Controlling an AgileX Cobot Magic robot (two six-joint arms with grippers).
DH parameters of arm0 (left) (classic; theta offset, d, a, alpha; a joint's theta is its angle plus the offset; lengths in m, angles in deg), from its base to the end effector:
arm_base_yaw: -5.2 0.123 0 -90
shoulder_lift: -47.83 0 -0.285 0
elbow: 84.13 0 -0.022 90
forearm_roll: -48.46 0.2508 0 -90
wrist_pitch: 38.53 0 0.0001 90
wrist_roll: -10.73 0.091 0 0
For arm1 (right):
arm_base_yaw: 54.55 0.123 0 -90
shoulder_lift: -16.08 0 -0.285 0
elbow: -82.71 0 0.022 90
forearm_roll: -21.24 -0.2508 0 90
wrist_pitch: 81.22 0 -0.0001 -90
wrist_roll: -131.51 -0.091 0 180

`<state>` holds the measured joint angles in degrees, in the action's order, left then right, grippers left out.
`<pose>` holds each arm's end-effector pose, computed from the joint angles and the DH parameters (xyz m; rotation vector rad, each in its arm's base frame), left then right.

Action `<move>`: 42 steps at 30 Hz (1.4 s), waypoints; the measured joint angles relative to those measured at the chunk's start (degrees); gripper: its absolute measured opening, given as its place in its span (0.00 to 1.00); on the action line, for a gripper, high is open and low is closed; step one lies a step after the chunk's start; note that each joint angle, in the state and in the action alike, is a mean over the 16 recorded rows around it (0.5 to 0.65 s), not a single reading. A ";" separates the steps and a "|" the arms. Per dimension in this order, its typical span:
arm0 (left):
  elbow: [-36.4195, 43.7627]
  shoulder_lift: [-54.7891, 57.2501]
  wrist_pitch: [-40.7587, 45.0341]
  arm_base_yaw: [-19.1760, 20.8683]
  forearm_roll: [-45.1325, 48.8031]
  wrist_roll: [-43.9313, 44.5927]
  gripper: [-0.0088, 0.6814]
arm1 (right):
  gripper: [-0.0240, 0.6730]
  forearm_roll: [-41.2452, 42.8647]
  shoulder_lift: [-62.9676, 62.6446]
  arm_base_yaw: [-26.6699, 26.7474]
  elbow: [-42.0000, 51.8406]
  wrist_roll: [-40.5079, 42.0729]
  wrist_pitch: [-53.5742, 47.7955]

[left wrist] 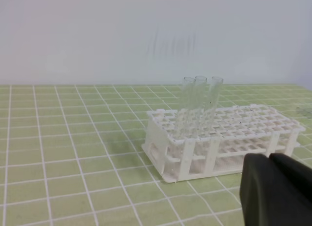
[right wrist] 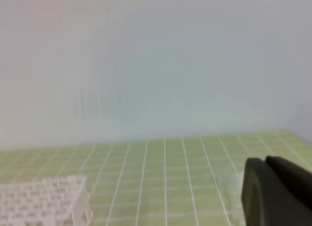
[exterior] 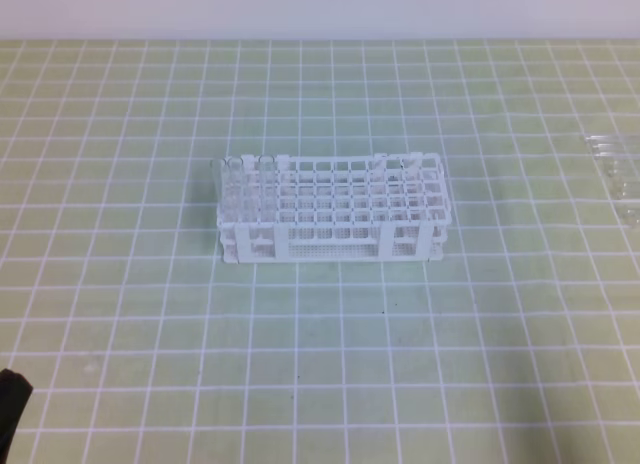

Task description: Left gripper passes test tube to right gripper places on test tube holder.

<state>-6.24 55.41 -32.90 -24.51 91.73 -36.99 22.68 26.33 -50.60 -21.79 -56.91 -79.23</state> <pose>0.0522 -0.0227 0.2029 0.2909 1.5516 -0.4179 0.0584 0.0041 0.2240 0.0380 1.4633 0.1561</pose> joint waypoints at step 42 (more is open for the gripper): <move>0.40 0.13 -0.16 -0.49 0.03 0.00 0.01 | 0.01 -12.39 -3.56 -0.86 1.80 15.31 -20.65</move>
<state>-5.84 55.54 -33.06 -25.00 91.76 -36.99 10.29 22.77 -51.46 -19.99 -41.59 -99.89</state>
